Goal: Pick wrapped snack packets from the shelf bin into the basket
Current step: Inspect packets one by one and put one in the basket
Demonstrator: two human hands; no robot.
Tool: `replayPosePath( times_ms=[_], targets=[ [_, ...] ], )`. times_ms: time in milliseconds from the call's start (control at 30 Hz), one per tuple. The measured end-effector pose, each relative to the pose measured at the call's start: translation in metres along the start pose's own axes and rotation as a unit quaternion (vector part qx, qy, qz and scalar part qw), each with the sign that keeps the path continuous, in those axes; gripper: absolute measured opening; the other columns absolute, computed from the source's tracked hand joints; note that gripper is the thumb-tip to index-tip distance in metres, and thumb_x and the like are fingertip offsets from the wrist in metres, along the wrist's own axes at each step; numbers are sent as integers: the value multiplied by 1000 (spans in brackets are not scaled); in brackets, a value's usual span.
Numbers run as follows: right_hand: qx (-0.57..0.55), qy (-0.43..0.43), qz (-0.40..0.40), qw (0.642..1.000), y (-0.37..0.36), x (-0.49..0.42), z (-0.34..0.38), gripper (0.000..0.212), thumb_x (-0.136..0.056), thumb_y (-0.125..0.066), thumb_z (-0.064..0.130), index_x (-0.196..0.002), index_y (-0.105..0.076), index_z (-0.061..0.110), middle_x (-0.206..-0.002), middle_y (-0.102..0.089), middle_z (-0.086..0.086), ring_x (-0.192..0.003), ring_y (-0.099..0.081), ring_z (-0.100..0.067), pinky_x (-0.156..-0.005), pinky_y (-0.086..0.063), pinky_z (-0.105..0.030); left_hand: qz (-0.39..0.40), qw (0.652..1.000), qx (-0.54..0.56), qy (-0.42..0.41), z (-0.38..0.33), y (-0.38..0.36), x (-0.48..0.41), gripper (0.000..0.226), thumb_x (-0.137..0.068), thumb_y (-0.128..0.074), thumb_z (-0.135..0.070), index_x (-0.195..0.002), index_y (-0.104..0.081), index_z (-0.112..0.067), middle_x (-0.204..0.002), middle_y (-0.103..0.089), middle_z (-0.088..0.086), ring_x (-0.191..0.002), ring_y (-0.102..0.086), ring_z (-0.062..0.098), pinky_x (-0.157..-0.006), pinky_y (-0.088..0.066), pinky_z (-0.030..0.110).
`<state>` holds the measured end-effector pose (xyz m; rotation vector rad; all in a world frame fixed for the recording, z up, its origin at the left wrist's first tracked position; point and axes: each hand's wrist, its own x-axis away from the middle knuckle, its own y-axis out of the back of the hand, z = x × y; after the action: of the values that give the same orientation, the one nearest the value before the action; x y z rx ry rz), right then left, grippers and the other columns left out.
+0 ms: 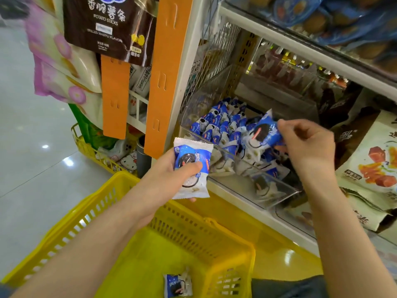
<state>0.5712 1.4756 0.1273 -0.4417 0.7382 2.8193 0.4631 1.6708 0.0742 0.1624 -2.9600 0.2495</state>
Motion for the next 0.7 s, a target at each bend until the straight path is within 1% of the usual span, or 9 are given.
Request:
replayPosePath(
  times_ms=[100,167,233,367,400,467,533,600,700],
  targets=[
    [133,22,37,990,-14,2,-9,6,-86,-62,34,-82,-66,31,-78,-63,16,-73,-59,0,-71,-52,-25,0,1000,3,13,1,1,0,28,-88,-58,-21,-115,-58,-25,-89,-74,-7,-75,-70,10,-56,-55,28],
    [188,23,56,980,-17,0,-13,9,-87,-61,35,-87,-67,28,-81,-63,13,-71,-55,1,-66,-45,-20,-2,1000,3,20,1,2,0,29,-88,-57,-21,-116,-57,-25,-89,-74,-4,-73,-70,10,-56,-55,28],
    [213,23,50,976,-16,-3,-14,8,-88,-61,33,-86,-66,29,-84,-61,11,-70,-52,2,-61,-38,-15,-3,1000,2,26,1,3,1,29,-88,-57,-20,-117,-57,-24,-88,-73,-3,-70,-70,10,-54,-54,27],
    [263,34,19,964,-9,-5,-16,9,-88,-60,34,-82,-65,29,-78,-62,7,-70,-56,-10,-63,-43,-26,-1,1000,-3,30,2,4,3,28,-88,-57,-21,-117,-55,-24,-88,-73,0,-63,-68,10,-51,-51,21],
    [274,29,31,961,-9,-5,-16,10,-88,-61,34,-79,-64,29,-75,-61,8,-68,-56,-11,-59,-43,-25,-1,1000,-2,31,2,4,3,28,-89,-57,-21,-116,-55,-25,-88,-73,0,-64,-68,9,-50,-50,18],
    [273,4,96,957,-13,-5,-16,15,-86,-63,33,-72,-63,28,-70,-60,10,-66,-56,-8,-55,-41,-21,-5,1000,-1,31,4,5,3,26,-89,-57,-21,-114,-56,-25,-87,-73,-2,-65,-67,7,-48,-48,13],
    [268,-20,171,948,-19,-5,-17,21,-85,-64,31,-65,-62,28,-67,-61,9,-66,-59,-8,-61,-47,-23,-7,999,-5,32,4,6,3,25,-89,-57,-21,-113,-56,-25,-85,-74,-3,-65,-68,8,-49,-49,15],
    [280,-36,214,935,-23,-8,-18,23,-86,-64,28,-63,-61,27,-68,-64,5,-65,-62,-11,-68,-52,-29,-5,999,-9,34,4,5,3,26,-88,-57,-22,-114,-56,-26,-85,-73,-1,-65,-68,11,-51,-51,18],
    [264,-57,241,932,-24,-17,-16,22,-84,-67,25,-63,-63,22,-66,-66,2,-57,-63,-9,-56,-52,-20,-6,1000,-4,30,3,5,4,25,-88,-57,-21,-112,-57,-26,-86,-73,-4,-65,-67,5,-47,-46,11]
  ],
)
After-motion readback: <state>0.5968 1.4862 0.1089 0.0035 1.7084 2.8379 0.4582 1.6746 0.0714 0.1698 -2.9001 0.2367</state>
